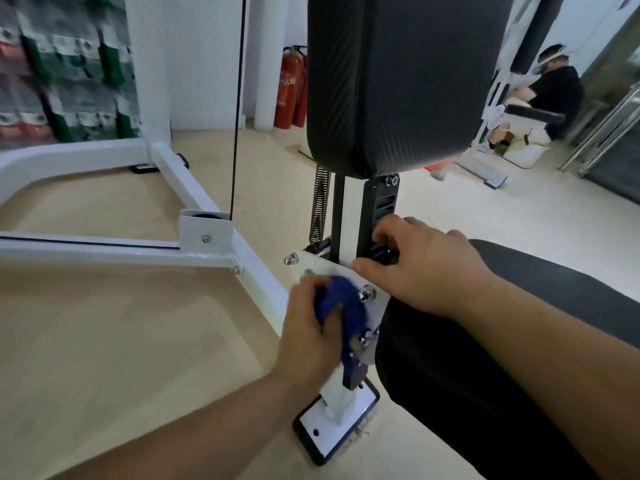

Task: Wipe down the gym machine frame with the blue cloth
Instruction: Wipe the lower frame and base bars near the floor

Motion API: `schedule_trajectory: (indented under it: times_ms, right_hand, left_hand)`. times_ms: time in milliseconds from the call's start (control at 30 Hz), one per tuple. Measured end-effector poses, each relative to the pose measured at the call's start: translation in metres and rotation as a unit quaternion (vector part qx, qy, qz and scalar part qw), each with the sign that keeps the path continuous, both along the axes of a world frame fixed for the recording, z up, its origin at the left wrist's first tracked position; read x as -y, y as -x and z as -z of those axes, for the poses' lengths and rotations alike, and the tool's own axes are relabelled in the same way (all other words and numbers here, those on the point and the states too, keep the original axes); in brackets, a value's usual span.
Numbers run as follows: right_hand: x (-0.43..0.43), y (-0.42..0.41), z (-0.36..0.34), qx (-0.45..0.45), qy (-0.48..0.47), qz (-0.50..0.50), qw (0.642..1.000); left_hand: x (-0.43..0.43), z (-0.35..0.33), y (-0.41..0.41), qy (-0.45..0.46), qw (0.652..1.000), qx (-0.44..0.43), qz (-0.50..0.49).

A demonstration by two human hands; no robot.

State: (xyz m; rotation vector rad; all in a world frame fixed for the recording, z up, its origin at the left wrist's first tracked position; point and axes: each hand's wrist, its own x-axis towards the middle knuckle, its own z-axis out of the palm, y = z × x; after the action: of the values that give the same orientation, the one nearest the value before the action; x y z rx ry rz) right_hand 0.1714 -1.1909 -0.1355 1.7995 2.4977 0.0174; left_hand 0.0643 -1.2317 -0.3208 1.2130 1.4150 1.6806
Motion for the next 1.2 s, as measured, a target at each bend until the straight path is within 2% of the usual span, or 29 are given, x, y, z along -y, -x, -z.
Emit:
schedule_trajectory:
  times_ms: [100,200,267,333,433,600,733,900,1067,1133,1200]
  right_hand:
    - [0.000,0.000,0.001,-0.024,-0.010,-0.009,1.000]
    - [0.004,0.000,0.003,-0.128,-0.040,-0.023,0.991]
    - [0.010,0.003,0.003,-0.159,-0.073,-0.056,0.983]
    - [0.014,0.003,0.003,-0.157,-0.072,-0.089,0.981]
    - [0.013,0.002,0.003,-0.134,-0.027,-0.063,0.989]
    - [0.011,0.004,0.005,-0.110,-0.001,-0.044,0.993]
    - [0.014,-0.001,0.008,-0.115,-0.044,-0.055,0.991]
    - [0.013,-0.001,0.008,-0.085,-0.009,-0.037,0.996]
    - [0.011,0.001,0.010,-0.072,-0.023,-0.029,0.997]
    - [0.018,-0.006,0.003,-0.078,-0.014,-0.019,0.997]
    - [0.028,-0.014,-0.009,-0.043,0.046,-0.026,0.998]
  left_hand:
    - [-0.012,-0.007,0.011,-0.009,0.998,0.022,-0.055]
    - [0.015,0.006,-0.016,-0.029,0.998,-0.045,-0.014]
    - [0.020,0.013,-0.016,-0.047,0.997,-0.056,0.015]
    - [0.003,0.010,0.005,-0.048,0.997,-0.060,-0.024]
    - [-0.020,0.000,0.030,-0.057,0.988,-0.115,-0.088]
    - [-0.003,0.024,-0.002,-0.062,0.989,-0.116,-0.061]
    - [0.009,0.034,-0.010,-0.094,0.994,-0.058,-0.004]
    - [-0.015,0.000,0.024,-0.039,0.998,-0.033,-0.046]
    - [0.020,0.012,-0.007,-0.016,0.997,-0.070,0.038]
    - [0.008,0.004,0.011,-0.023,0.999,-0.044,0.011]
    - [-0.008,-0.011,0.031,-0.012,0.998,-0.023,-0.049]
